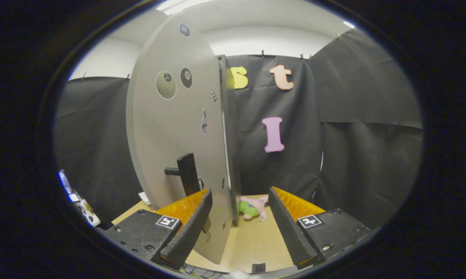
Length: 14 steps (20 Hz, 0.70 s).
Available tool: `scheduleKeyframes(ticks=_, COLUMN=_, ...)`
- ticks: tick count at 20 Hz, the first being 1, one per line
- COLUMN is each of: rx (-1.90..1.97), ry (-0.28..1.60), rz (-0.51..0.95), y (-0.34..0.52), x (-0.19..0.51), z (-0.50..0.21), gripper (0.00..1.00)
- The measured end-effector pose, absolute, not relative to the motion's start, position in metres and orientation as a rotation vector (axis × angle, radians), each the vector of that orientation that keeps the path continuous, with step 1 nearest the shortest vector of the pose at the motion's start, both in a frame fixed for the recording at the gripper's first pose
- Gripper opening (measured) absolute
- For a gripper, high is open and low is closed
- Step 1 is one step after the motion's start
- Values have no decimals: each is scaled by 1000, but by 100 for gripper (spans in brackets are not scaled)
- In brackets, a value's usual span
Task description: Open the shoe cabinet door, grab the shoes and put them into the shoe cabinet, then close the shoe cabinet door.
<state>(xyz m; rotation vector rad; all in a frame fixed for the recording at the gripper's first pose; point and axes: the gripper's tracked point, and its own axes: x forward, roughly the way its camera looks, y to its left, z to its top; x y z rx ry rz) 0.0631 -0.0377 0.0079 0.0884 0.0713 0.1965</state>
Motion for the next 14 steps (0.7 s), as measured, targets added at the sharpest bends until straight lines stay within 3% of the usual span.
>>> scheduleKeyframes(ticks=14, rx=66, ry=56, rz=203, y=58, x=61, z=9, gripper=96)
